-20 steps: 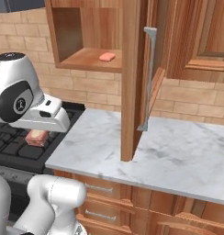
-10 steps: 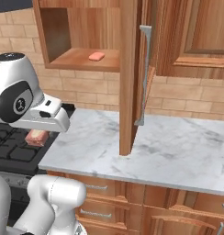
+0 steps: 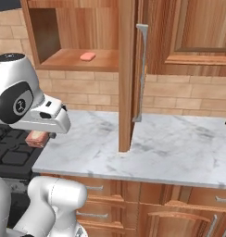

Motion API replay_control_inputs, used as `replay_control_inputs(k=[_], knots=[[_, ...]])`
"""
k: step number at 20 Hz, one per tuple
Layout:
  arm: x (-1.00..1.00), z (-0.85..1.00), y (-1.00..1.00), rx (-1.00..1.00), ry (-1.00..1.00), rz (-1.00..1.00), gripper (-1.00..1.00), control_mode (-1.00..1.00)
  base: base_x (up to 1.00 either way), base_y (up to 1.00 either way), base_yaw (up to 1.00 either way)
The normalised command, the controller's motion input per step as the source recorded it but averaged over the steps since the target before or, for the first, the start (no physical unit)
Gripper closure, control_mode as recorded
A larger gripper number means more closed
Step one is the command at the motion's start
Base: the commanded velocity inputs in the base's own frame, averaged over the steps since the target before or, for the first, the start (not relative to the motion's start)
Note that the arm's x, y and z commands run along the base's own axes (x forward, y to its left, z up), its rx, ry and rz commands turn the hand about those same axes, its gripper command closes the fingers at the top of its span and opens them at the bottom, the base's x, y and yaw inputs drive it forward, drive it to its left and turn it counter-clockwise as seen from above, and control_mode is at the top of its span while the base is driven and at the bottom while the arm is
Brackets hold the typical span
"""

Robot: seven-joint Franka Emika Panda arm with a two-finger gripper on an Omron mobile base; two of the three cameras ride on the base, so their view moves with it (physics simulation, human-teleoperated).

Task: Pick up the bar soap and bar soap from the sink, and place them back in the cabinet, and close the cabinet door.

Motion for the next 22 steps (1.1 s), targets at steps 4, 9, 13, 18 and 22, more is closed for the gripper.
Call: replay_control_inputs(k=[4, 9, 13, 18, 22], knots=[[0.0, 0.0, 0.0, 0.0, 0.0, 0.0, 1.0, 1.0, 0.29, 0.0, -0.11], [0.0, 0.0, 0.0, 0.0, 0.0, 0.0, 1.0, 1.0, 0.34, 0.0, -0.14], [0.0, 0.0, 0.0, 0.0, 0.0, 0.0, 1.0, 1.0, 0.08, 0.0, -0.05], [0.0, 0.0, 0.0, 0.0, 0.0, 0.0, 1.0, 1.0, 0.0, 0.0, 0.0], [0.0, 0.0, 0.0, 0.0, 0.0, 0.0, 1.0, 1.0, 0.0, 0.0, 0.0]])
